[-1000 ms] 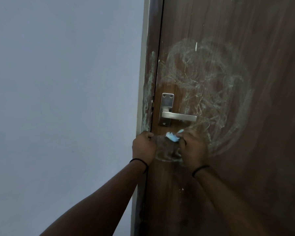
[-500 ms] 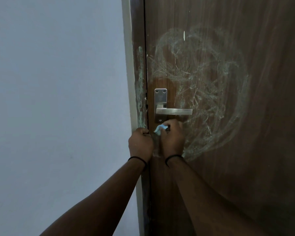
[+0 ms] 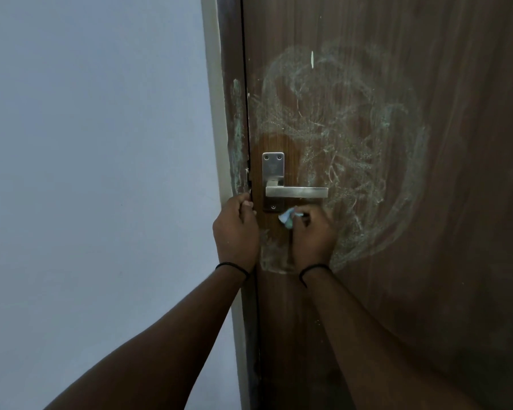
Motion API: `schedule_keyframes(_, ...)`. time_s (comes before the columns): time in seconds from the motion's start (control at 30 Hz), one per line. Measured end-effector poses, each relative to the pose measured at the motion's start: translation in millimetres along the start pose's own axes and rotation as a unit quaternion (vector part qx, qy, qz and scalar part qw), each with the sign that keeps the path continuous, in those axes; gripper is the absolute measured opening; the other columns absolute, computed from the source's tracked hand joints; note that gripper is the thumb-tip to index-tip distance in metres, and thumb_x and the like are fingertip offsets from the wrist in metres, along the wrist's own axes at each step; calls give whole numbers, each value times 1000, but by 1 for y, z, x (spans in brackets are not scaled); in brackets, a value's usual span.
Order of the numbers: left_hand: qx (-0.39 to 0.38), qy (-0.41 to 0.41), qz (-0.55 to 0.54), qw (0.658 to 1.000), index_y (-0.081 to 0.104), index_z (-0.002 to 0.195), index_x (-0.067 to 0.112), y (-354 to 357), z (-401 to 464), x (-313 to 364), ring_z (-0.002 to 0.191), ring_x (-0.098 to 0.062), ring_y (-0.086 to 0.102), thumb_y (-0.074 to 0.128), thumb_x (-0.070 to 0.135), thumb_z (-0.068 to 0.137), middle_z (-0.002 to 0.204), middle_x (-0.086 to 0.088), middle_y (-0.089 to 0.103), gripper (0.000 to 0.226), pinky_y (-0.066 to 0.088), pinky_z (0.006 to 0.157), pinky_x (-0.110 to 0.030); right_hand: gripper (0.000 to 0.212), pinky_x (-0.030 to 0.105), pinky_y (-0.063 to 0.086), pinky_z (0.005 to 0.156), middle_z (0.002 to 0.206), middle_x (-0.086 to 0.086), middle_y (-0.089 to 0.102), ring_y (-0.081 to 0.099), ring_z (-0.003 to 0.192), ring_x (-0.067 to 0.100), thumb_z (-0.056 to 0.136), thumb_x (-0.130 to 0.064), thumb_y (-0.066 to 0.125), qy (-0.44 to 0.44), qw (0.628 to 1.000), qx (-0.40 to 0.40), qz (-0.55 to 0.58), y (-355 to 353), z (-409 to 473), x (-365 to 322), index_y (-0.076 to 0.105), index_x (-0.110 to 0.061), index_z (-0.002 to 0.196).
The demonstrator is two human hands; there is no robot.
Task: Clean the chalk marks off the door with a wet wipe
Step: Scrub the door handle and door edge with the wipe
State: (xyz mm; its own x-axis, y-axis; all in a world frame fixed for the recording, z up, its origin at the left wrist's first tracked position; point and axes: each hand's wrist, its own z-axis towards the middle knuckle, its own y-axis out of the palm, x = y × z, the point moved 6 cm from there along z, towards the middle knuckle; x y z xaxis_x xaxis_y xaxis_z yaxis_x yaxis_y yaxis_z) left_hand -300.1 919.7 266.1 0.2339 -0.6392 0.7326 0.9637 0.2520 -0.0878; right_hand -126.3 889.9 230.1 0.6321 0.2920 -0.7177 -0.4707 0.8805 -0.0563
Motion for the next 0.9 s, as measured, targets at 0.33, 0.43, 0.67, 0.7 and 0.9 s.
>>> schedule_keyframes(0.33,4,63,6,998,64,114,19,8,11,27,88,0,61,50,33,99,97,8,68,25,46,75,-10,14,11,39,73,87,-5,55,57,84,4,82,-3,64,-30,1000,-1,-11,-25,16,-4,65,-17,80)
schedule_keyframes(0.43,-38,42,-11,998,60,114,27,20,18,33,81,7,60,59,54,88,88,17,63,38,47,64,-7,7,26,43,76,97,7,60,58,89,20,87,-12,62,-31,998,-10,-60,-20,30,-6,66,-9,93)
schedule_keyframes(0.67,-56,40,113,991,57,119,23,25,32,28,97,-13,60,76,60,68,108,4,62,66,55,81,-31,13,11,42,68,84,-4,57,55,76,2,80,-6,67,-49,996,-69,-17,-29,20,12,68,-16,72)
schedule_keyframes(0.7,-49,58,139,987,56,122,22,24,33,32,102,-15,58,77,59,68,113,2,60,69,53,85,-30,13,7,41,68,84,-5,56,54,75,1,80,-6,67,-44,997,-62,-17,-31,22,12,68,-17,72)
schedule_keyframes(0.9,-92,131,226,961,46,135,14,30,37,51,123,-25,52,72,48,79,136,-7,54,71,48,100,-44,10,13,45,69,88,-3,57,56,78,2,81,-7,68,-39,998,-48,-7,-28,23,8,70,-17,77)
